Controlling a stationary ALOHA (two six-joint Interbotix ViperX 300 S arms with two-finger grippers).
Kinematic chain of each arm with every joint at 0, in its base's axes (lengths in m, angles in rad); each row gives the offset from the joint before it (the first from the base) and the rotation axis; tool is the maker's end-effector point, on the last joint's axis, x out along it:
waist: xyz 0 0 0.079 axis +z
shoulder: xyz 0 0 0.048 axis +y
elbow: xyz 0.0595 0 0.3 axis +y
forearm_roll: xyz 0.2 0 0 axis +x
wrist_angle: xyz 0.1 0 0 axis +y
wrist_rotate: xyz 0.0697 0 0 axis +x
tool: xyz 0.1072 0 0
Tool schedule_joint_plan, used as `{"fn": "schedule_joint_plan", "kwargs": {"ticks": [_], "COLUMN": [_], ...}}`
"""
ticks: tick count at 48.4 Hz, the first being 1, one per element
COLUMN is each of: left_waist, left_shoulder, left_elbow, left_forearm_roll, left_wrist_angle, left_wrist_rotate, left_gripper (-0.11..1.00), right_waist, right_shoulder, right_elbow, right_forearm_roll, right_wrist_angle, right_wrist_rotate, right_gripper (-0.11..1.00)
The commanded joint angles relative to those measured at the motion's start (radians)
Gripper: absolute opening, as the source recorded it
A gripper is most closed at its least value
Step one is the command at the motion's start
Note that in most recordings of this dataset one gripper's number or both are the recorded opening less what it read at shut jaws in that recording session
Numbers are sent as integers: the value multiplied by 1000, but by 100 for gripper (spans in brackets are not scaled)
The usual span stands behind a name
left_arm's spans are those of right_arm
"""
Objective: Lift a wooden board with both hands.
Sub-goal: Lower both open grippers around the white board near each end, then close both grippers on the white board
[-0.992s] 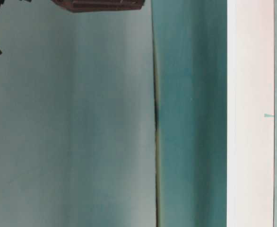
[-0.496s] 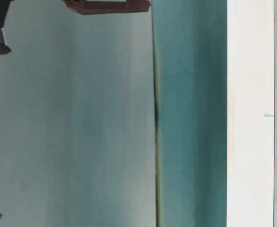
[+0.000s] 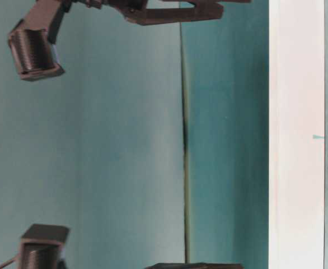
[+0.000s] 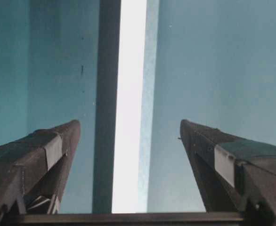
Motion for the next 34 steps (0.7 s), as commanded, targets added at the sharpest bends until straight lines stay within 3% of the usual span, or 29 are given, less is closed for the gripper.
{"fn": "schedule_joint_plan", "kwargs": {"ticks": [1,34], "left_waist": [-2,23], "left_shoulder": [20,143], "left_elbow": [0,29], "left_forearm_roll": [2,0], "left_wrist_angle": [-25,-110], "left_wrist_rotate": [0,14], "left_gripper": [95,95], "right_waist": [6,26], "right_shoulder": [20,155], "right_elbow": [5,23], "right_forearm_roll": [2,-3], "right_wrist_angle": [-17,-98], "right_wrist_rotate": [-6,-29], "right_gripper": [95,95]}}
